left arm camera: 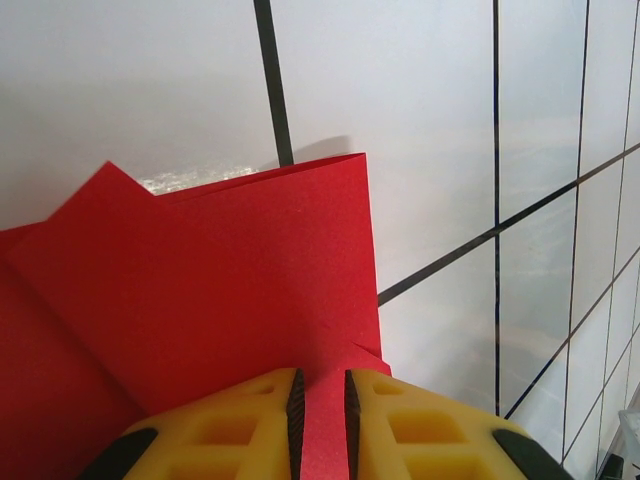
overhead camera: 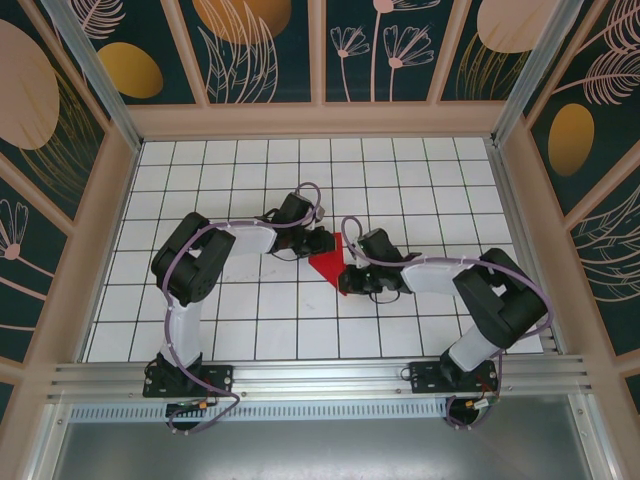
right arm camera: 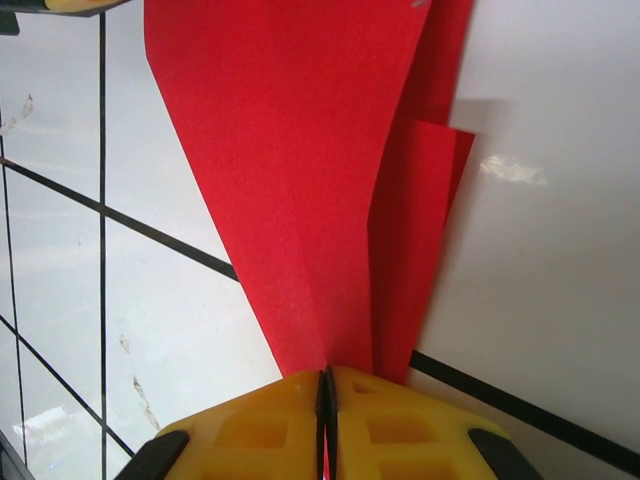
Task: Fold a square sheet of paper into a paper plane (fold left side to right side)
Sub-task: Fourth fold the wing at the center of the table.
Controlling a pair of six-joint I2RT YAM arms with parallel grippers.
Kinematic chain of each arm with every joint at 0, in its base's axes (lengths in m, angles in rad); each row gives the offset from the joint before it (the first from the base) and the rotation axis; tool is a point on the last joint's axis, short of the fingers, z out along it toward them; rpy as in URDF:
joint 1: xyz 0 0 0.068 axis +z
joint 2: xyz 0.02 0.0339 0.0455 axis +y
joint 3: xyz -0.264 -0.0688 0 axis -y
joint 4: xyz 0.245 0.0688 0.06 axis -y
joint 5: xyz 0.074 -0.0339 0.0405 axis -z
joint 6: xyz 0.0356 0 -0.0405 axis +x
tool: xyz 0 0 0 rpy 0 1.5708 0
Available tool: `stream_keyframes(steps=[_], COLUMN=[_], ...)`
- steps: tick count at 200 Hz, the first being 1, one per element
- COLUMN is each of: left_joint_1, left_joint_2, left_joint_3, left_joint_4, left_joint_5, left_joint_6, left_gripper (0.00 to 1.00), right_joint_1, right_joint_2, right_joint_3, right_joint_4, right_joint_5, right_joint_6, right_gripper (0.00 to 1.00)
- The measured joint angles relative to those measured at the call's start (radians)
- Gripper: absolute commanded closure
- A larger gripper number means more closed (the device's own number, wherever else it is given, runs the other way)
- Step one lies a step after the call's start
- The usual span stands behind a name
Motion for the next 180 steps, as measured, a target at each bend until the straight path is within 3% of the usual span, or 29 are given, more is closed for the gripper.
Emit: stream_keyframes(steps=[88,150,180], left_joint_1=[-0.001,-0.001,-0.001], left_joint_2=[0.0,0.0,0.0], left_joint_3=[0.0,0.0,0.0], left_joint_4=[-0.001,0.0,0.0], left_joint_5=[0.0,0.0,0.0], left_joint_6=[0.0,0.0,0.0], left_gripper=[0.78,0.78,0.78], right_joint_1=[0.005,0.008,0.008], right_joint_2=[-0.044,-0.135,-0.182], right_joint_3=[-0.023,0.023,0.083], right_joint_4=[-0.056,-0.282,-0.284], right_joint_5=[0.007,0.006,0.0], right_joint_6=[-0.002,-0.016,-0.012], right_gripper=[0.87,0.86,0.84])
